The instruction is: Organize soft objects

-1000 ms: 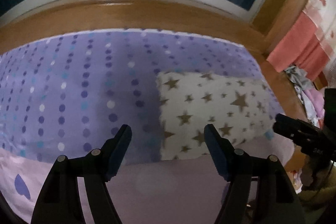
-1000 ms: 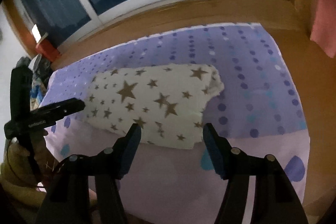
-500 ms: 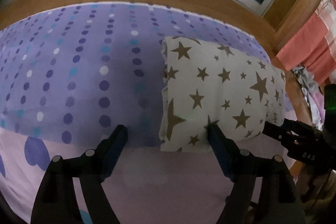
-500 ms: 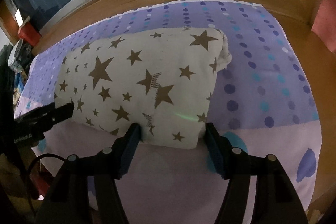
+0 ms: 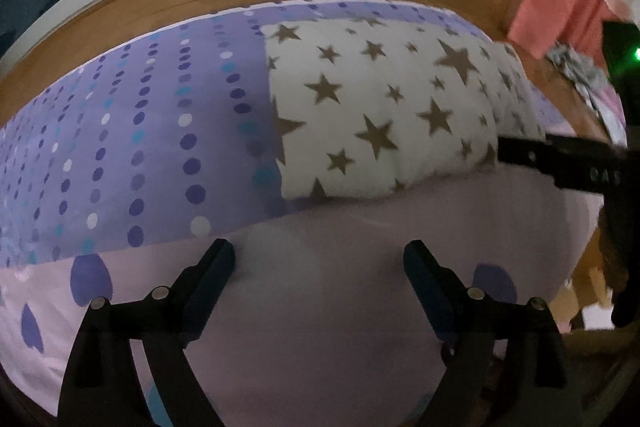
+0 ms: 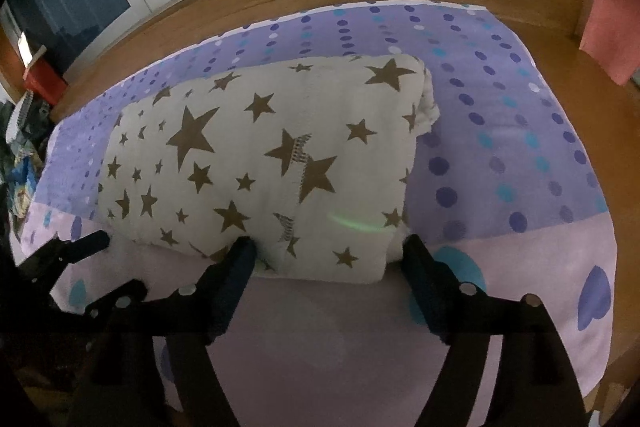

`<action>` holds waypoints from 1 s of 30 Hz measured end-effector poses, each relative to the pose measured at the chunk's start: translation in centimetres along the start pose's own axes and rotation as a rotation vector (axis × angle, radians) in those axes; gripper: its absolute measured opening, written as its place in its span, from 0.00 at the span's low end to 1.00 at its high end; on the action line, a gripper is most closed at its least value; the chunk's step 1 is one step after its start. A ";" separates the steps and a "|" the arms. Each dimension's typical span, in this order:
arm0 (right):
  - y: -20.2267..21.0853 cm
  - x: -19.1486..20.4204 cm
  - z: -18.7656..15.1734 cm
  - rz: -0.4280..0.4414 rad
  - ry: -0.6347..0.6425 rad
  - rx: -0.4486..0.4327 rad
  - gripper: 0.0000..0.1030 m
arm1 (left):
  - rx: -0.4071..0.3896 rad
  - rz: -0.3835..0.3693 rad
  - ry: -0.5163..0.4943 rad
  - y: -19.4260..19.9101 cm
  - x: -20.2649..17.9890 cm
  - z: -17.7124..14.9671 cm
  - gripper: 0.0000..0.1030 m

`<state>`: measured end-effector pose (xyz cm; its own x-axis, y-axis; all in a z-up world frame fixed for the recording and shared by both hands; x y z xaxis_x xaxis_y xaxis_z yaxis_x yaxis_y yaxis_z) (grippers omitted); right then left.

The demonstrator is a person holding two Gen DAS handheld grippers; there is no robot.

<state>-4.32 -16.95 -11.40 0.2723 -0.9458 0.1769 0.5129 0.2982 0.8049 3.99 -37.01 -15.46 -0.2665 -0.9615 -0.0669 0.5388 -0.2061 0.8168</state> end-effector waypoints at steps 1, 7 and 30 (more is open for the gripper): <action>0.0 0.1 0.0 -0.008 0.005 0.000 0.76 | 0.012 -0.005 -0.016 0.0 -0.2 -0.1 0.86; 0.7 -0.1 -0.5 0.003 0.013 0.014 0.76 | -0.075 -0.075 0.067 2.5 2.1 1.6 0.85; -1.8 -1.8 3.4 0.264 -0.080 -0.028 0.78 | 0.085 -0.082 0.228 -3.2 2.3 7.3 0.93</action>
<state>-8.54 -16.25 -11.23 0.3350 -0.8418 0.4232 0.4553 0.5378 0.7095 -4.19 -37.19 -14.08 -0.1138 -0.9603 -0.2545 0.4509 -0.2782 0.8481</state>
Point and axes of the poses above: each gripper's, at about its wrist camera, not at the fingertips, and y roughly against the way its jaws point, x to its left, z to its top, the point moved 8 cm from there along -y, roughly the way its jaws point, and after that the axes turned 5 degrees about -x, right-handed, at the moved point
